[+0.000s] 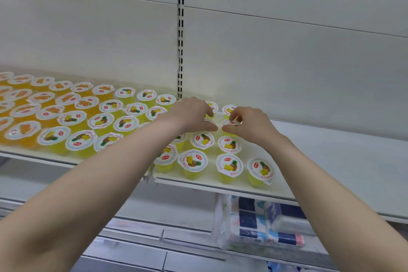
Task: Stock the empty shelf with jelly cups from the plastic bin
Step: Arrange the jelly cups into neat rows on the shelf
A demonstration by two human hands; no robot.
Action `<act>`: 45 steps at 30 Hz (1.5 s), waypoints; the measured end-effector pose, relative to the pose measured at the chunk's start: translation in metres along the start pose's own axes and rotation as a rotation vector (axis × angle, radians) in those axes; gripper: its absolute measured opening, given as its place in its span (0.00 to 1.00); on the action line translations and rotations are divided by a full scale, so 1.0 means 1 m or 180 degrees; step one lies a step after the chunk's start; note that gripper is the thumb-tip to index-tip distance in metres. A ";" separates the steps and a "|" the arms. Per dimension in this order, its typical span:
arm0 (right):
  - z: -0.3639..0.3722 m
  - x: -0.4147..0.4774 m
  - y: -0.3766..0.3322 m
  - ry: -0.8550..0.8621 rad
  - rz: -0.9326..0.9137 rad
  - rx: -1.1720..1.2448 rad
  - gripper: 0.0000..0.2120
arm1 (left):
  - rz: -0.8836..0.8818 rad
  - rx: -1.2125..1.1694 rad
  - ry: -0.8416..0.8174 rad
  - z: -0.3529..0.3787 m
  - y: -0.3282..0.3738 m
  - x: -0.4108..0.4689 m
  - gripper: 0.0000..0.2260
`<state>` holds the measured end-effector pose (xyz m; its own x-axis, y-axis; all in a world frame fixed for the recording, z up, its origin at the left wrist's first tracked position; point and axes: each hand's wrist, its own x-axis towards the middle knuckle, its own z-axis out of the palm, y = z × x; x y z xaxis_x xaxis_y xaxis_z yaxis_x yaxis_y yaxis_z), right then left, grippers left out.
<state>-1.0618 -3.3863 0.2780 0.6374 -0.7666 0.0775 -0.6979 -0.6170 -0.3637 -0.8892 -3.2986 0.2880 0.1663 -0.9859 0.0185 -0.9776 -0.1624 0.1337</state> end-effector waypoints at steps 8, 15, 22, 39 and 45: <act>0.000 -0.011 0.005 0.0116 -0.0139 0.0001 0.17 | -0.0088 -0.0005 0.0156 0.005 0.006 0.004 0.22; -0.007 -0.023 0.001 0.0367 -0.0188 0.0132 0.12 | -0.0112 -0.0137 0.0490 0.009 0.003 -0.007 0.26; -0.014 -0.046 -0.027 -0.0457 0.0141 -0.0217 0.22 | -0.0047 -0.0225 0.0325 -0.014 0.009 -0.041 0.20; -0.020 -0.085 -0.020 0.0068 -0.0279 0.0438 0.10 | -0.0085 -0.0098 0.0368 0.006 0.021 -0.062 0.24; -0.017 -0.112 -0.023 -0.0316 -0.0608 -0.0032 0.20 | 0.0173 -0.0389 0.0843 -0.007 0.013 -0.091 0.17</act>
<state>-1.1226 -3.2898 0.2938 0.7870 -0.6147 0.0521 -0.5643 -0.7514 -0.3419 -0.9159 -3.2109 0.2952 0.1575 -0.9455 0.2848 -0.9660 -0.0876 0.2434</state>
